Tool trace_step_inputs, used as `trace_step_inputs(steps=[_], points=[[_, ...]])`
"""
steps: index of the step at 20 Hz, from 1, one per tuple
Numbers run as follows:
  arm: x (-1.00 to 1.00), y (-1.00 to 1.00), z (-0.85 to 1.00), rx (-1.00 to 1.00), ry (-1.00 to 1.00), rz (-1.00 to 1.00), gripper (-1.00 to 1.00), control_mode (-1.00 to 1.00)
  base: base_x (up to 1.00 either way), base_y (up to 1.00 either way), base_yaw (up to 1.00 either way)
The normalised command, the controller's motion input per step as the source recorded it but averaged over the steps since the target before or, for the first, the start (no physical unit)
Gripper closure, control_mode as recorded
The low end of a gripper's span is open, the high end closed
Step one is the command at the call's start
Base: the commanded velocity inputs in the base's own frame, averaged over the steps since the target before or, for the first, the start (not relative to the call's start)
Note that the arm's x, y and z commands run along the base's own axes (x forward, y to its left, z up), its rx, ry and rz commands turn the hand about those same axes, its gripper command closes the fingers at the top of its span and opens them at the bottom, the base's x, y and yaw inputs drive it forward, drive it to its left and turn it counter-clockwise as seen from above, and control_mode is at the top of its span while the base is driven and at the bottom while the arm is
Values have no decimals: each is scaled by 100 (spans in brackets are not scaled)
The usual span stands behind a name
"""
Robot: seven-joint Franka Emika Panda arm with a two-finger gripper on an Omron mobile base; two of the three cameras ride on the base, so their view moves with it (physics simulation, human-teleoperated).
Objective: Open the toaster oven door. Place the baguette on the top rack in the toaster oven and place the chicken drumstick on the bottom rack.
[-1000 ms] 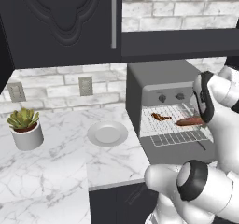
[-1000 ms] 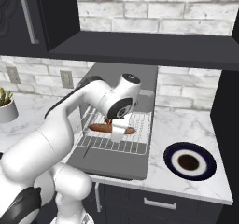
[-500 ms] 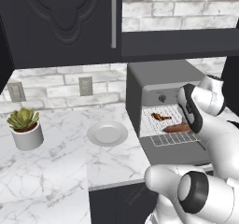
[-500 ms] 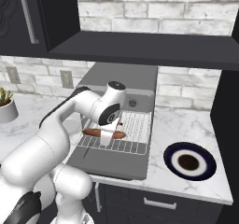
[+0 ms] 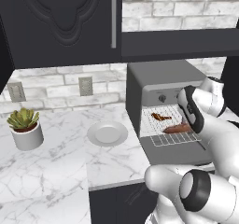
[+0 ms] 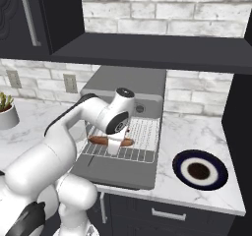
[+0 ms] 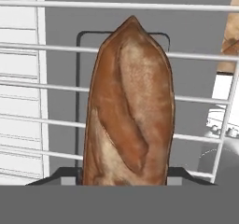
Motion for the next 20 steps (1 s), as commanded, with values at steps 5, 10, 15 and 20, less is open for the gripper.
trace_step_inputs(steps=[5,10,15,20], points=[[5,-3,0,0,0,0,-100,-100,0,0,0],[-1,0,6,0,0,0,-100,-100,0,0,0],[-73,11,39,0,0,12,-100,-100,0,0,0],[-78,10,47,0,0,14,-100,-100,0,0,0]])
